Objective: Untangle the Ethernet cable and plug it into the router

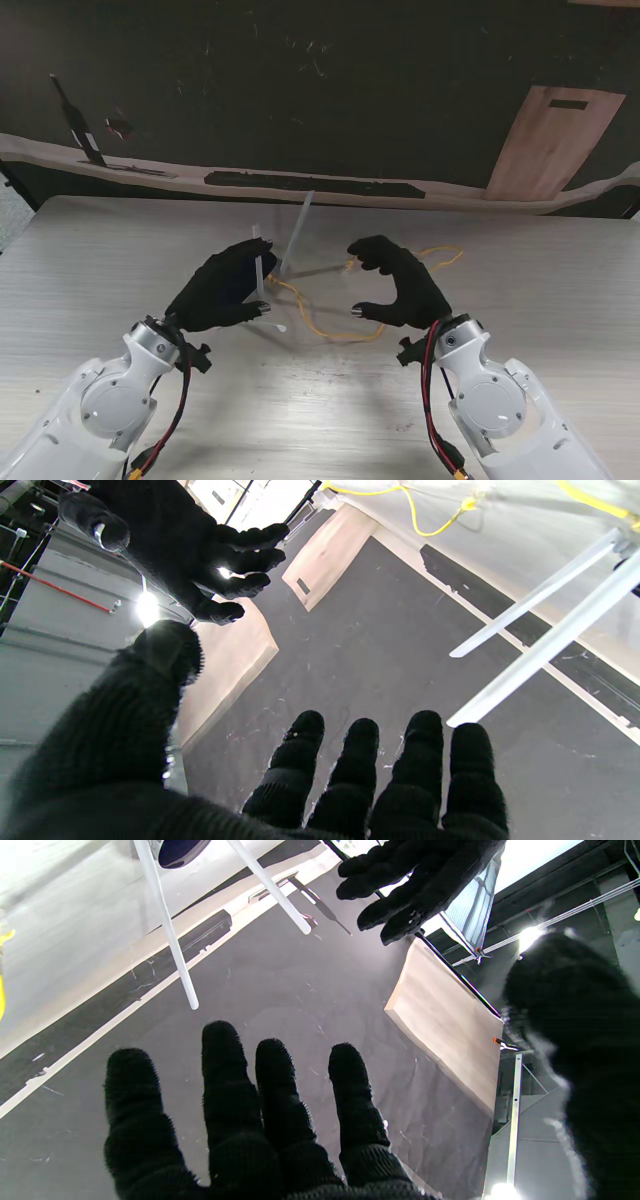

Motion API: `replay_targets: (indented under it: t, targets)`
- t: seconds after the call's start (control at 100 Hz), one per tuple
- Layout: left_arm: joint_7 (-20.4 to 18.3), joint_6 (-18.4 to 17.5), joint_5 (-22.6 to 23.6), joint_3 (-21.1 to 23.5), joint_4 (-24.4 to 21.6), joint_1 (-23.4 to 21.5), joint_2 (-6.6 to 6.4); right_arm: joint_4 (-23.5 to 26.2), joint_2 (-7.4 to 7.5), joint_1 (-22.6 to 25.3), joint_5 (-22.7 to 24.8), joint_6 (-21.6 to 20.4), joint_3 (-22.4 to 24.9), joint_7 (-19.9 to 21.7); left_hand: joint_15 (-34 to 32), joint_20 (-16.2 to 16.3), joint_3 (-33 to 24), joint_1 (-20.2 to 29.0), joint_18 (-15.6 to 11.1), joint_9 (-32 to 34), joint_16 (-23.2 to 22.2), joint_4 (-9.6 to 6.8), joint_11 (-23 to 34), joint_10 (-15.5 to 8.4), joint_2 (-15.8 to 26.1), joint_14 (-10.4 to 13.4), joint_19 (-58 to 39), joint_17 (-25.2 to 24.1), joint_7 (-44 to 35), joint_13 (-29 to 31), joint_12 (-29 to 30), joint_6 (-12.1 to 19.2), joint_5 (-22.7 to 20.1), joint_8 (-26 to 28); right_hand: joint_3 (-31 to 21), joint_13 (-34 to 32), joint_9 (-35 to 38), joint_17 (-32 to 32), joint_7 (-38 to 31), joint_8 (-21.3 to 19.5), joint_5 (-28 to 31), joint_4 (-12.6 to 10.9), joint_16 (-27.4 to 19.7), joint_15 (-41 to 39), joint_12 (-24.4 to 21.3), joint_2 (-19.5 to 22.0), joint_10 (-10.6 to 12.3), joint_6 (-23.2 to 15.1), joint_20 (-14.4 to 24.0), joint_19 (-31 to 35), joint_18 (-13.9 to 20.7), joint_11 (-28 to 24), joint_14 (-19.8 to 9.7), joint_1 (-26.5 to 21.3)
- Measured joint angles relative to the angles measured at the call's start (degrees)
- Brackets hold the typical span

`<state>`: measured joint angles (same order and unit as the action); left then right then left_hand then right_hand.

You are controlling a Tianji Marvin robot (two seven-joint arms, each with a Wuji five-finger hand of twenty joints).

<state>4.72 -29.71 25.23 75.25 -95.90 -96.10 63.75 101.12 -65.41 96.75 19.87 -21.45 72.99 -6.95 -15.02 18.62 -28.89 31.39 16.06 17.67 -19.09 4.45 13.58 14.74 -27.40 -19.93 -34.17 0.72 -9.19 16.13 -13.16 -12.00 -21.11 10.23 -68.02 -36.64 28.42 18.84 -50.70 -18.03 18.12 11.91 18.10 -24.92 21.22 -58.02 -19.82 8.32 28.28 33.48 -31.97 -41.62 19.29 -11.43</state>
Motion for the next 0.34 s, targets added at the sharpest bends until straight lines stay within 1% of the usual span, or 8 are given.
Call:
replay_targets:
  t: [0.06,0.17,0.34]
  targets:
    - [0.35,0.46,-0.1,-0.85,0.41,0.65,0.09,0.0,0.03,0.06,-0.1,-0.29,0.0,0.12,-0.01,0.0,0.0,0.0,0.0,-0.49,0.0,0.0,0.14,0.0,0.0,0.01,0.0,-0.04,-0.02,0.0,0.0,0.0,0.0,0.0,0.0,0.0,0.0,0.01,0.0,0.0,0.0,0.0,0.0,0.0,0.0,0.0,0.0,0.02,0.02,-0.01,0.0,0.0,-0.01,0.0]
    - [2.79,1.3,0.55,-2.55,1.4,1.75,0.41,0.0,0.09,0.09,-0.2,-1.02,-0.05,0.43,-0.03,0.0,0.0,0.0,0.0,-0.52,0.0,0.0,0.18,0.0,0.01,0.03,0.0,-0.1,-0.05,0.0,0.0,0.0,0.01,0.0,0.0,0.0,0.0,0.02,0.0,0.0,0.0,0.0,0.0,0.0,0.0,0.0,0.0,0.02,0.21,-0.04,0.0,-0.01,-0.01,0.01]
    - [1.64,1.17,-1.36,-4.27,2.31,3.27,0.68,-0.02,0.21,0.1,-0.19,-1.6,-0.09,0.78,-0.3,0.0,0.0,0.0,-0.01,-0.85,0.0,0.0,0.24,0.0,0.01,0.31,0.0,-0.12,-0.6,-0.66,0.0,0.0,0.83,0.0,0.0,0.0,0.0,0.05,0.0,0.0,0.0,0.0,0.0,0.0,0.0,0.0,0.0,0.02,0.57,-0.05,0.0,-0.01,-0.03,0.01]
